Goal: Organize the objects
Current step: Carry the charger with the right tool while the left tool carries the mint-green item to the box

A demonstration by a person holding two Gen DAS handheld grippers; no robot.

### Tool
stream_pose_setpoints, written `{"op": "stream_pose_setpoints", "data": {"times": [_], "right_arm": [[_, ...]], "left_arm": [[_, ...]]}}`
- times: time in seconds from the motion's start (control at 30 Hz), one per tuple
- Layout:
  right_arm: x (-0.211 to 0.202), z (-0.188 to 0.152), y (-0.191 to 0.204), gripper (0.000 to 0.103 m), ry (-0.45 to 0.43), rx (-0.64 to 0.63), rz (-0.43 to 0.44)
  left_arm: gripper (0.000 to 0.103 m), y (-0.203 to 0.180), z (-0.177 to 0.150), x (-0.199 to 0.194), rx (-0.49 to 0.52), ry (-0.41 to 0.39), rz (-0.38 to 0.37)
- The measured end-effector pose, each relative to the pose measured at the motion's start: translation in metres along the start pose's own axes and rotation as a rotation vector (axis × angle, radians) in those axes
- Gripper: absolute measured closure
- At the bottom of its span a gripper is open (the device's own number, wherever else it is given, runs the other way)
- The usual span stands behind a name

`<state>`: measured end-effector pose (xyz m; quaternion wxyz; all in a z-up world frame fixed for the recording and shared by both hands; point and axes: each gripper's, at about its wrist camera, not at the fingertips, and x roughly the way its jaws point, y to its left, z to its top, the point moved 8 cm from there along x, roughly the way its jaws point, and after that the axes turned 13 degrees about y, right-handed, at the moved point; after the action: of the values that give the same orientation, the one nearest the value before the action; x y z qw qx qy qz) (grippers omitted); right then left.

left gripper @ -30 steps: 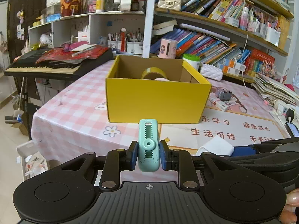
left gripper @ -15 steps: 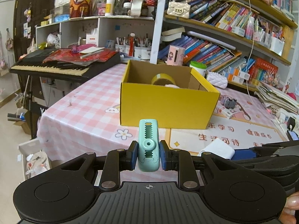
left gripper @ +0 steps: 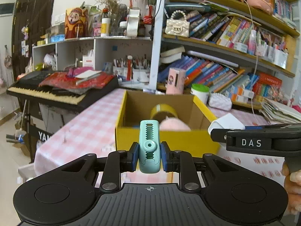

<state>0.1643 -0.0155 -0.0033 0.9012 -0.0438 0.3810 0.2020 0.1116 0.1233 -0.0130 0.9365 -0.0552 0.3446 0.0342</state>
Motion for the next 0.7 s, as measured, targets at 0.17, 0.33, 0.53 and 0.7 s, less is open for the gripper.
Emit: {"op": "stream_pose_setpoints", "data": {"times": [0.17, 0.33, 0.53, 0.7], "right_arm": [[0.021, 0.034, -0.008, 0.05, -0.023, -0.031, 0.006], [0.049, 0.057, -0.016, 0.05, -0.012, -0.065, 0.012], [0.088, 0.071, -0.025, 0.05, 0.037, -0.122, 0.01], [0.117, 0.078, -0.027, 0.05, 0.078, -0.2, 0.009]], "left_arm": [[0.08, -0.002, 0.025, 0.024, 0.003, -0.02, 0.018], [0.08, -0.004, 0.041, 0.053, -0.006, -0.004, 0.033], [0.08, -0.005, 0.049, 0.084, -0.006, 0.036, 0.062], [0.08, -0.006, 0.05, 0.108, 0.006, 0.085, 0.092]]}}
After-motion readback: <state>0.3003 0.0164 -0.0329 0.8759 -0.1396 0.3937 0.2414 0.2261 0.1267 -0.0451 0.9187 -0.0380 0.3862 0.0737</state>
